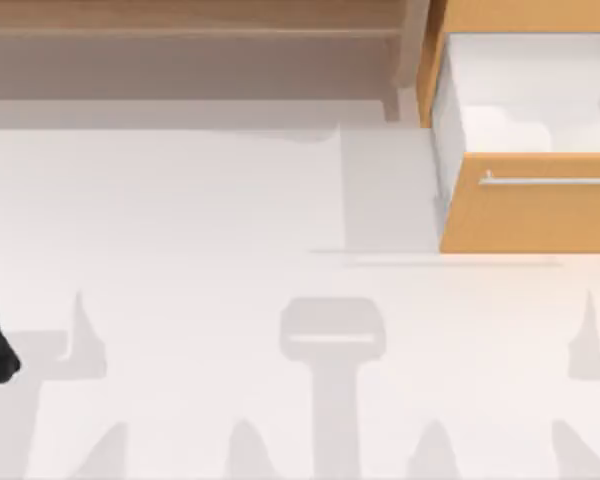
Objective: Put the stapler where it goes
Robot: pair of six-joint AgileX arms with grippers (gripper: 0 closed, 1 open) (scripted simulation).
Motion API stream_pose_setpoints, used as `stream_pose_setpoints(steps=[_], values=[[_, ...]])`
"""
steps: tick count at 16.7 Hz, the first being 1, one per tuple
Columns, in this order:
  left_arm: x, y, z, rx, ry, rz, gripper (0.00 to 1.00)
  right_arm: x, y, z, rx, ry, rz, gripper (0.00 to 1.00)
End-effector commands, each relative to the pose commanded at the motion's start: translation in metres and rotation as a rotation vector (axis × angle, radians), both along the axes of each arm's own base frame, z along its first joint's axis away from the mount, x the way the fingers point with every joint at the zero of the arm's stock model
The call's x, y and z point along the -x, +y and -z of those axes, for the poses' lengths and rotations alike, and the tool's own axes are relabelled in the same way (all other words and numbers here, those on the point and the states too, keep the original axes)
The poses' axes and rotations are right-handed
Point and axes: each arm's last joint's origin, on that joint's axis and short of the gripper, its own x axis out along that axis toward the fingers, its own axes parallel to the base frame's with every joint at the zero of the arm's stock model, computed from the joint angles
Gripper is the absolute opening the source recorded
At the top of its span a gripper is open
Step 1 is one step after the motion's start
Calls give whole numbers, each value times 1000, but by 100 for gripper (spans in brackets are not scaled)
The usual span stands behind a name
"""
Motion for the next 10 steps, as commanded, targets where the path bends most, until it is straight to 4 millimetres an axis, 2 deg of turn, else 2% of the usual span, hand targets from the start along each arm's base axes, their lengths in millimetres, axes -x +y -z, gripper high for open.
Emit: stream_pose_setpoints(steps=[5,10], values=[[0,0,0,0,0,0,100,-1,-4,-7,25,71,40,100],[0,0,0,0,0,0,100,-15,-25,-28,89,419,172,100]])
